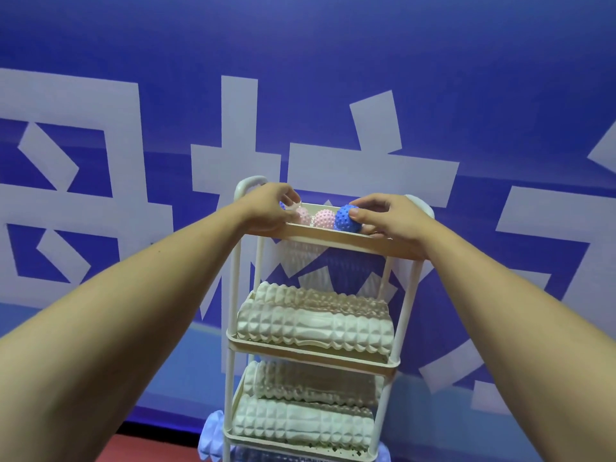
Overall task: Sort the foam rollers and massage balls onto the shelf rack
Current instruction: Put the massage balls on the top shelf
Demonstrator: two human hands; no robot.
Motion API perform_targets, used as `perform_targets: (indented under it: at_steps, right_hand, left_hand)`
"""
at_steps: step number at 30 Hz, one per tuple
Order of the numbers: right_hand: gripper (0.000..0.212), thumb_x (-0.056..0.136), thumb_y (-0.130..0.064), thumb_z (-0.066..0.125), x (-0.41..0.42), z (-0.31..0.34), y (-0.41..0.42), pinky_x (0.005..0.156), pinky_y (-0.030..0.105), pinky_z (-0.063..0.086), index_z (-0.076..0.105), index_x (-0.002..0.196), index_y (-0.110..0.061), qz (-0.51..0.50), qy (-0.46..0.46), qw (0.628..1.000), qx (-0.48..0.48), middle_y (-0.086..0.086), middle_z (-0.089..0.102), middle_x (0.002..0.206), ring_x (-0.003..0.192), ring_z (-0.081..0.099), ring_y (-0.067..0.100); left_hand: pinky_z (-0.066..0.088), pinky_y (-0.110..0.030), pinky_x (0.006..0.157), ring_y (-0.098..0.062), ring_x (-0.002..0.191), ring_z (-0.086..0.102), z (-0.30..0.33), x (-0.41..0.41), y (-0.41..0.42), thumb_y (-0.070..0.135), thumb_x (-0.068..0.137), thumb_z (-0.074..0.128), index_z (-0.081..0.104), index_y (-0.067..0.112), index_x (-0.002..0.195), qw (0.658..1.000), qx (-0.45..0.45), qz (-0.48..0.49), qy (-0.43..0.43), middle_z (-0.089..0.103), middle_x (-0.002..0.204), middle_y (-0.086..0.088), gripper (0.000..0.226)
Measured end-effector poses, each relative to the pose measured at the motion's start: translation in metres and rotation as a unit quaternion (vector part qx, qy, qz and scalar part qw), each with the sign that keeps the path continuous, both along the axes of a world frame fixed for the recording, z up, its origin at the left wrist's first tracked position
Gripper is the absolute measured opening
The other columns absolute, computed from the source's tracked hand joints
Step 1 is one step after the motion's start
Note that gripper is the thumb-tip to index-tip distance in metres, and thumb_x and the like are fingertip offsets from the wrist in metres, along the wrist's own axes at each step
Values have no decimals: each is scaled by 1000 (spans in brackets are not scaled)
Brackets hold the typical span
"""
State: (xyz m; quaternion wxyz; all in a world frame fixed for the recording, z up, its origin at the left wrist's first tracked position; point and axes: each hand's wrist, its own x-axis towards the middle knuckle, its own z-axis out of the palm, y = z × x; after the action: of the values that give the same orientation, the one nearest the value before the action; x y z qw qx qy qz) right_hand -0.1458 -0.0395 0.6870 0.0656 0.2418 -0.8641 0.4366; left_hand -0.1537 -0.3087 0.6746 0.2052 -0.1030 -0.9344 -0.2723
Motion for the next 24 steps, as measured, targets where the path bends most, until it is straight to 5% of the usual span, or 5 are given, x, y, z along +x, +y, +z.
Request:
perform_targets:
  at_steps: [5,8,13,18,24]
  right_hand:
    - [35,90,-34,71,1,-3,-5,75,7,42,64,125,-27,-23,67,993,97,-12,64,123,106,59,1]
    - [39,88,-33,74,-4,-5,-10,78,15,44,61,124,-27,-60,74,990,104,-9,63,125,106,58,7]
    - [47,82,-36,80,-12,-8,-15,75,26,47,58,122,-24,-139,60,983,107,-2,57,124,106,57,16]
    - [38,89,-17,69,-15,-8,-11,62,19,45,60,125,-27,-125,61,984,114,1,64,122,100,61,15]
    - [37,95,-21,61,-7,-7,-11,98,24,43,62,132,-24,-71,64,986,138,-6,58,140,129,53,15]
  left_hand:
    - [55,-23,76,-17,102,61,-2,-3,1,34,91,70,58,25,129,1000,-3,4,21,61,130,1,41]
    - [58,-27,79,-19,102,64,-2,-4,1,35,91,69,61,23,127,999,-4,0,32,62,130,-3,39]
    - [51,-20,72,-15,98,61,-4,-2,2,38,96,62,63,21,126,999,-21,7,41,65,126,-1,34]
    - [47,-19,72,-13,102,57,-4,-2,5,34,100,56,61,17,132,999,-37,-3,34,62,132,-2,37]
    - [45,-17,73,-12,103,56,-3,-1,9,31,101,53,60,17,132,998,-41,-3,38,61,134,-2,35]
